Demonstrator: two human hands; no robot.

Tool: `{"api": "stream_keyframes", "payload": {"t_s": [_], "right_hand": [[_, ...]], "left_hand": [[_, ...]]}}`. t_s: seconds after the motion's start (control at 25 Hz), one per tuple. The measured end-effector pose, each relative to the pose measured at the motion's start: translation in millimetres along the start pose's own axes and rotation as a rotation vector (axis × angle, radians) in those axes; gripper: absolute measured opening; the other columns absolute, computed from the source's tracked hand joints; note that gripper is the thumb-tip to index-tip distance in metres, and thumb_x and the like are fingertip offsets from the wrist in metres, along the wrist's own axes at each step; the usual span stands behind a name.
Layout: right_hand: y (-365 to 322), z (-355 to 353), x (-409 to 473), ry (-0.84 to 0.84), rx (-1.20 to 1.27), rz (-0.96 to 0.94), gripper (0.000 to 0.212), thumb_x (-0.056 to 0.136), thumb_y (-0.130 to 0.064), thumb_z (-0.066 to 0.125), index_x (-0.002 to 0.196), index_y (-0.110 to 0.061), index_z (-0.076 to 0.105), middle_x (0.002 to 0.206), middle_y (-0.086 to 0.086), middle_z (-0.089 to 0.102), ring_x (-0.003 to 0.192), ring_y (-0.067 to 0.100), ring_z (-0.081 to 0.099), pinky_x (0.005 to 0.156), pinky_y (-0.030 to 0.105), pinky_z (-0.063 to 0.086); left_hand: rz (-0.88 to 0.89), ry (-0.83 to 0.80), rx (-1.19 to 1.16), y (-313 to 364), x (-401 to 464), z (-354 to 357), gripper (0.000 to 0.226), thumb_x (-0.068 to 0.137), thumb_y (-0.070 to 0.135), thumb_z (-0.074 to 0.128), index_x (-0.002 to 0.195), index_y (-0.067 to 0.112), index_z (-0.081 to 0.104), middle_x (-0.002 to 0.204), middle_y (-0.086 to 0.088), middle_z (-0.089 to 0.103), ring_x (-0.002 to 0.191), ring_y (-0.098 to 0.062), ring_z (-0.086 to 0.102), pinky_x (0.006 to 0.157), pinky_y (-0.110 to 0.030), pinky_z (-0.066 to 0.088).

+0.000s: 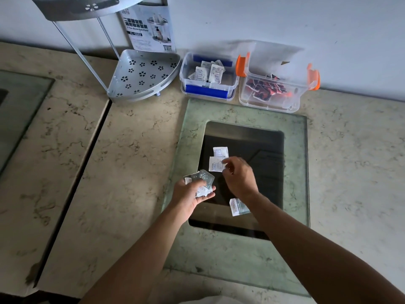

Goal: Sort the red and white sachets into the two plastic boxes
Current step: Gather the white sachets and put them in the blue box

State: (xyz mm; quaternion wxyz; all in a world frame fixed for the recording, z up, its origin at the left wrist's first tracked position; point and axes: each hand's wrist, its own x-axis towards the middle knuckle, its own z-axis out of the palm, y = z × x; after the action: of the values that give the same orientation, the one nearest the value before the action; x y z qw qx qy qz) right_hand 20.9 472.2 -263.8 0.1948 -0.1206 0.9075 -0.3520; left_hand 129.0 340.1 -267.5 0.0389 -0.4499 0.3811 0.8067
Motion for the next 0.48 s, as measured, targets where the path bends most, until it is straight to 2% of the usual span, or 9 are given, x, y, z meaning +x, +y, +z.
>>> {"api": "stream_keyframes", "payload": {"t_s": [0.08,0.16,0.24,0.32,0.4,0.48], "right_hand": [[2,0,15,-0.016,-0.197,0.066,0.049,0.088,-0.032,0.068,0.132,-0.018,0.054,0.129,0.008,0.05,0.12,0.023,0.049,0.099,0.036,0.049],[3,3,26,-0.062,-0.282,0.095,0.056,0.082,-0.043,0.076,0.127,-0.019,0.054,0.128,0.005,0.045,0.119,0.022,0.045,0.1,0.037,0.047],[3,3,32,-0.034,-0.181,0.104,0.037,0.079,-0.038,0.081,0.103,-0.018,0.061,0.112,0.0,0.053,0.106,0.018,0.052,0.086,0.028,0.049],[2,-3,35,-0.008,0.001,0.131,0.021,0.081,-0.026,0.079,0.083,-0.016,0.061,0.09,0.0,0.063,0.084,0.016,0.06,0.064,0.018,0.046],[-2,-9,31,0.024,0.135,0.095,0.017,0.083,-0.019,0.077,0.079,-0.013,0.061,0.077,0.003,0.066,0.067,0.013,0.058,0.051,0.013,0.044],[-11,-15,23,0.009,0.224,-0.013,0.015,0.083,-0.018,0.077,0.08,-0.013,0.063,0.075,0.001,0.067,0.062,0.008,0.057,0.055,0.015,0.047]], "left_hand": [[-0.012,0.015,-0.027,6,4,4,0.023,0.088,-0.006,0.052,0.109,-0.003,0.06,0.101,-0.029,0.068,0.09,-0.047,0.07,0.08,-0.055,0.06],[-0.027,0.042,-0.044,12,10,7,0.027,0.088,-0.004,0.047,0.112,-0.005,0.059,0.103,-0.03,0.067,0.088,-0.046,0.07,0.079,-0.055,0.06],[-0.032,0.053,-0.063,17,15,9,0.031,0.087,-0.004,0.044,0.115,-0.006,0.057,0.105,-0.03,0.066,0.088,-0.046,0.071,0.079,-0.055,0.06],[-0.02,0.06,-0.075,20,18,10,0.033,0.088,-0.001,0.045,0.118,-0.006,0.057,0.105,-0.029,0.066,0.09,-0.046,0.07,0.082,-0.057,0.059],[-0.013,0.062,-0.074,23,23,13,0.031,0.09,0.003,0.049,0.119,-0.005,0.058,0.104,-0.029,0.066,0.092,-0.046,0.07,0.082,-0.057,0.059],[-0.016,0.06,-0.077,24,25,20,0.03,0.09,0.01,0.058,0.117,-0.003,0.061,0.104,-0.027,0.067,0.092,-0.044,0.071,0.08,-0.055,0.06]]}}
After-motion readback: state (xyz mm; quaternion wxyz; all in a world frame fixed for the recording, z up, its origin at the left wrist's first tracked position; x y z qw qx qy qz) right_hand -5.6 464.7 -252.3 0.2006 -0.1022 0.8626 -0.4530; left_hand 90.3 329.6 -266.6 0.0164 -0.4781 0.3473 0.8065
